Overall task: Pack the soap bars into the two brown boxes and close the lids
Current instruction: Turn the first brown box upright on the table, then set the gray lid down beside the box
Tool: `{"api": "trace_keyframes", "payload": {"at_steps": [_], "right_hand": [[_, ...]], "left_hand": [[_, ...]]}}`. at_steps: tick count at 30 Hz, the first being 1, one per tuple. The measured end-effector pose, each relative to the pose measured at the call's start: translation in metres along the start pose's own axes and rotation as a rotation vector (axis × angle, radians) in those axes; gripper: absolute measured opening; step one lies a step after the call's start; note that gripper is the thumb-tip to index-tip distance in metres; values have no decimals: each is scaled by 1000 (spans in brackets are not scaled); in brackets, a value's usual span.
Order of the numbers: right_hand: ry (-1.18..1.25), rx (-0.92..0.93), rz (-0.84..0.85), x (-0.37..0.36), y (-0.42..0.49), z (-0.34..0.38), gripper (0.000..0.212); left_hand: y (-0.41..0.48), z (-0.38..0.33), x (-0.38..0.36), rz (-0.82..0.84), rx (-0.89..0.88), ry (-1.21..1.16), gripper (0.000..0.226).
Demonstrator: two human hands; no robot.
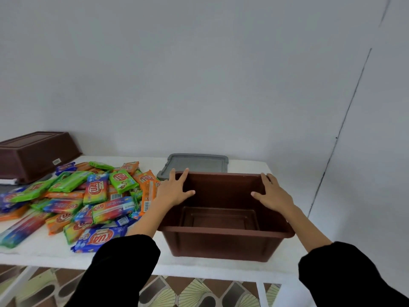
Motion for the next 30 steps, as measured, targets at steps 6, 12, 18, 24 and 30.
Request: {"api": "trace_keyframes", "payload": {"at_steps": [6,12,18,24,30], "right_hand": [[-51,5,60,28,31,-2,70],[98,164,106,50,115,30,65],[111,145,257,19,199,46,64],[10,-3,396,-35,247,31,73],[131,-58,518,-62,260,33,81]], "left_hand": [[25,7,23,13,-18,-259,66],[88,10,67,63,-57,-444,54],[176,29,47,196,75,-458,56],[232,39,-19,269,201,-261,68],[252,38,-58,379,359,-267,85]]}}
Point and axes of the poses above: each hand's wrist, its own y-axis towards the middle knuckle, its own x-axis out of the back of the hand, z = x × y, the point moved 2 cm from there along y, towards the middle knuckle, and after that the axes turned 10 degrees about x, right-handed, at the moved point
